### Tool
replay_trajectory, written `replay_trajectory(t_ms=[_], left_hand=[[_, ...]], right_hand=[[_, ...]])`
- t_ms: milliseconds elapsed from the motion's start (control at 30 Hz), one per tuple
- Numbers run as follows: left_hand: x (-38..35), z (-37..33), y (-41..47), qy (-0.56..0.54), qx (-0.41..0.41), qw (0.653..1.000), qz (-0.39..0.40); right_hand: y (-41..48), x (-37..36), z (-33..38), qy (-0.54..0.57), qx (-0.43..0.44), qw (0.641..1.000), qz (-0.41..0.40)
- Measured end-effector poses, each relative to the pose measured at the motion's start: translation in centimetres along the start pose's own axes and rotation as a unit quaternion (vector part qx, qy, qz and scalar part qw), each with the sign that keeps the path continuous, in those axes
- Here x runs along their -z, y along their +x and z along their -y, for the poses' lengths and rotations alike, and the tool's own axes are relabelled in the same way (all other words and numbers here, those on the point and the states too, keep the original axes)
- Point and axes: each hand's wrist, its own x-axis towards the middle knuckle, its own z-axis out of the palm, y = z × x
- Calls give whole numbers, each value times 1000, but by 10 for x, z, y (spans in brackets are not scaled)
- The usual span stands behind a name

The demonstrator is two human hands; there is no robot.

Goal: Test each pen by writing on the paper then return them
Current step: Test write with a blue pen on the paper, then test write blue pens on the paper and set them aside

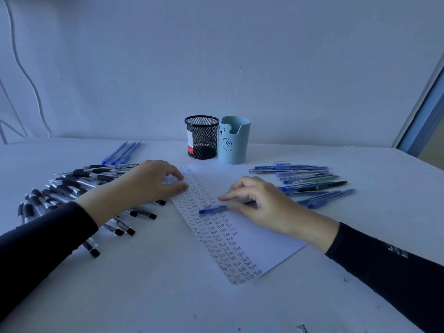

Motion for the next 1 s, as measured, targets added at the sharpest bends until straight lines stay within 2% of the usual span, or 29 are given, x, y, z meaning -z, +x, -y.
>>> replay_trajectory(t_ms=[67, 133, 200, 367, 500, 600, 700, 800, 867, 933, 1000], left_hand=[[0, 1, 0, -1, -7, 1000, -5], [1, 0, -1, -5, -23, 1000, -20], [3, -7, -1, -33, -51, 998, -33], [0, -41, -9, -145, -98, 984, 16], [-8, -53, -11, -153, -106, 982, 36], [-9, -53, -9, -101, -141, 985, -1], [5, -43, -6, -83, -158, 979, -94], [34, -27, -4, -115, -116, 953, -254], [53, -13, 0, -113, -48, 935, -334], [67, 8, 7, -99, 55, 936, -333], [69, 36, 17, -49, 138, 951, -271]], right_hand=[[8, 13, -16, -47, -1, 998, -47], [15, 30, -40, -114, -39, 987, -102], [17, 44, -62, -179, -87, 972, -124], [18, 61, -85, -241, -136, 957, -81], [19, 61, -87, -250, -142, 956, -66], [19, 60, -88, -251, -140, 956, -63], [19, 59, -88, -248, -130, 957, -74], [19, 58, -84, -219, -92, 965, -110], [20, 56, -74, -156, -76, 976, -134], [21, 51, -62, -103, -60, 983, -140], [19, 43, -50, -104, -19, 985, -133]])
